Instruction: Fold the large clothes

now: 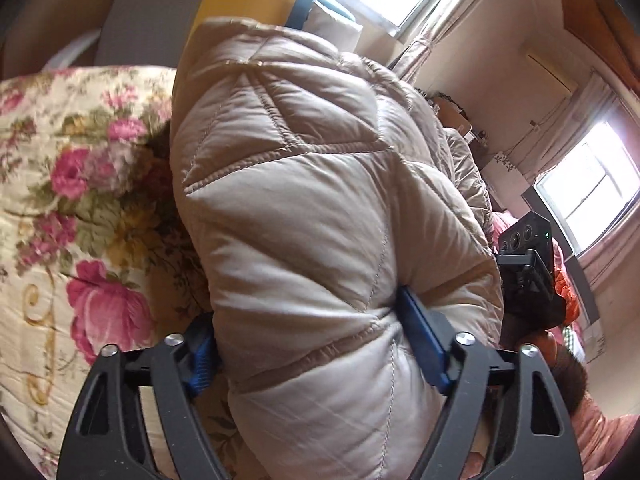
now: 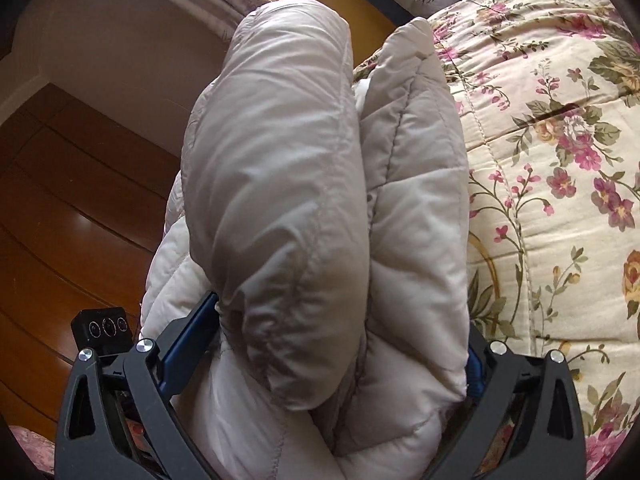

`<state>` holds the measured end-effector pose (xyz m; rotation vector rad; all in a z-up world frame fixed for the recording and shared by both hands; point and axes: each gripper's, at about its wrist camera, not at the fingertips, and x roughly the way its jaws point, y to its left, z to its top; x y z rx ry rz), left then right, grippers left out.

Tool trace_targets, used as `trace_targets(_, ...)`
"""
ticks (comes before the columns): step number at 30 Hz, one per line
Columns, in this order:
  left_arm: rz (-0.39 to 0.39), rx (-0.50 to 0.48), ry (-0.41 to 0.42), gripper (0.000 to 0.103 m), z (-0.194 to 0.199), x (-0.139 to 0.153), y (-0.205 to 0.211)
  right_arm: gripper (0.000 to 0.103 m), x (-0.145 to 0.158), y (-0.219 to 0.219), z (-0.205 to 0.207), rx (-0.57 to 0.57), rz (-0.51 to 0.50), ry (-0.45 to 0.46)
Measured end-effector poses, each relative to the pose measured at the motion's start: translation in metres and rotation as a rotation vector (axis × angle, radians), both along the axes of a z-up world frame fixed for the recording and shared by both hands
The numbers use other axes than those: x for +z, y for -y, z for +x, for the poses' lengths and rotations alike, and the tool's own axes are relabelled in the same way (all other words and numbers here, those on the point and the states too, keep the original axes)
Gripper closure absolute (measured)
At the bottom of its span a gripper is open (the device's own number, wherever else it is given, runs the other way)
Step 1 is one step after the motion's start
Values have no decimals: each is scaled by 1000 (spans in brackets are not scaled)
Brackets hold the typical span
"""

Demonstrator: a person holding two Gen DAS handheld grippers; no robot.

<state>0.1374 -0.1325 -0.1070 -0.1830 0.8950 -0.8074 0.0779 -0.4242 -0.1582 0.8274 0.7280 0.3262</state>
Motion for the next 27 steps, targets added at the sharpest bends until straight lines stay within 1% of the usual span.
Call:
trace_targets(2,7,0,31,31,-2,6,-2,5,5,-11,-4,-6,-13,22)
trace_targets(5,10,6,65,31,3,14,-10,5,12,-24,-6,-11,-19,60)
trace_targets(7,15,19,97,32,3,19,-15,5,15,-37,3,-9,-18,81)
trace_targets(10,27,47,136,33,6,26,-24,5,20,-53,8,3,-36,108)
trace_targets(13,29,93,166,33,10,34,-39,5,27,-75,18,31,-22,150)
trace_targets(18,49,163,203,34,22,43,-64,5,28,-109,49,80,-10,182)
trace_targets(22,54,232,220,34,40,48,-91,5,26,-142,84,116,-4,207)
trace_targets(25,69,287,220,34,57,46,-112,5,28,-170,109,141,-30,222)
trace_targets(27,64,326,212,34,68,44,-126,5,30,-189,126,156,-54,226)
